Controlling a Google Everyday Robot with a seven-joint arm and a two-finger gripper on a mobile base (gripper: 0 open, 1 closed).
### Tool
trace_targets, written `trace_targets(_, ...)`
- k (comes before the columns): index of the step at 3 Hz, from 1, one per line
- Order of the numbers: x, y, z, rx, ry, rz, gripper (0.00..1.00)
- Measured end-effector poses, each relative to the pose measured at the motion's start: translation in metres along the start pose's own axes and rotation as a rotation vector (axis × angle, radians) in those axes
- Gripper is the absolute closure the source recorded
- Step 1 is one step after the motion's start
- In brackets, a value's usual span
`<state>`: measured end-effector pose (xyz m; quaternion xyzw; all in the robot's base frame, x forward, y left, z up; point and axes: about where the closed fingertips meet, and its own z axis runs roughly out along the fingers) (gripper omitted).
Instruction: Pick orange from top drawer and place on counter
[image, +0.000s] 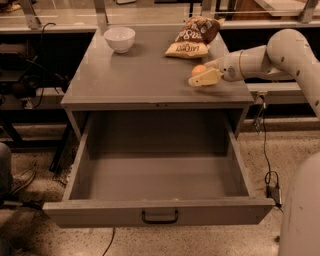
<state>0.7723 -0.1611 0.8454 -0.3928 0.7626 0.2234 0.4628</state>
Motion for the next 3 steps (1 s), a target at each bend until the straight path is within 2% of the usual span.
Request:
trace_targets(1,0.004,-0.002,-0.010,0.013,-0.006,0.011,0.00)
trace_targets(2,0.016,-0.011,-0.053,0.081,0.008,0.024,0.00)
trace_targets(3,0.028,-0.020,-0.123,0.218,0.042,0.036,0.00)
